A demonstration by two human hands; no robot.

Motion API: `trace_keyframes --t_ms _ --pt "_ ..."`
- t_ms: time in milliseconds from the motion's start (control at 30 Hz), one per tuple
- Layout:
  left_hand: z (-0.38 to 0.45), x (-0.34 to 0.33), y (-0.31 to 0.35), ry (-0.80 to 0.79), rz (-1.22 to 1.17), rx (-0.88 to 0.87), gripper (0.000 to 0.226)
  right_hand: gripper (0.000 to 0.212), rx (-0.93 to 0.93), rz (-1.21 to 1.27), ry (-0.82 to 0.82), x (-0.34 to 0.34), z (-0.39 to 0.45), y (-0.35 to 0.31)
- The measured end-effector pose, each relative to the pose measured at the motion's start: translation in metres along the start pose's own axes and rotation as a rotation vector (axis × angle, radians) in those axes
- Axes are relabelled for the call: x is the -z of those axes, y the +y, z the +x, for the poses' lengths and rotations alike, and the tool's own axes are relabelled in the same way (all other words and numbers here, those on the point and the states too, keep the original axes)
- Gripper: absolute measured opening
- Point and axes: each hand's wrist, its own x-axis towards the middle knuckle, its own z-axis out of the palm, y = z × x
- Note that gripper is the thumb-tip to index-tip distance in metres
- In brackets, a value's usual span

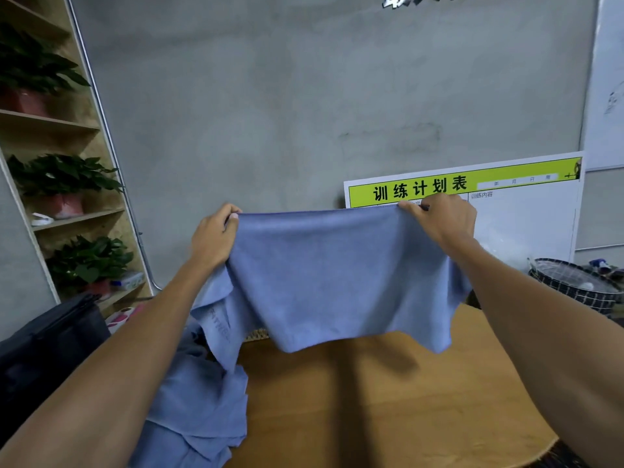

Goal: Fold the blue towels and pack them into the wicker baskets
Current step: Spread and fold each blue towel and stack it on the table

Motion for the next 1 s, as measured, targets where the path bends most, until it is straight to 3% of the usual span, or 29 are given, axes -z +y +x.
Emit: trace_keyframes --t_ms 133,267,500,767,833,900,1000 --pt "-0.015 0.007 0.005 -0.025 0.013 -0.098 0.015 0.072 0.026 -0.011 0.020 0.019 -0.004 0.008" --pt "-0.030 0.008 0.017 -0.019 -0.113 -0.076 0.012 0.074 0.045 -0.049 0.005 0.029 -0.013 0.022" --pt "-0.035 -0.038 -0.001 -0.227 -0.138 0.036 0.018 0.073 0.009 -0.226 -0.218 0.000 -0.014 0.059" --pt "-0.098 -0.192 -0.107 -0.578 -0.041 0.220 0.006 0.071 0.057 -0.340 -0.531 -0.183 -0.065 0.124" --pt "-0.124 -0.222 -0.137 -0.652 -0.017 0.159 0.022 0.067 0.045 -0.339 -0.606 -0.232 -0.092 0.138" --pt "-0.146 -0.242 -0.157 -0.687 0.066 0.040 0.023 0.059 0.094 -0.361 -0.654 -0.273 -0.120 0.150" --pt "-0.163 -0.251 -0.156 -0.594 0.078 -0.047 0.017 0.049 0.198 -0.342 -0.574 -0.307 -0.148 0.161"
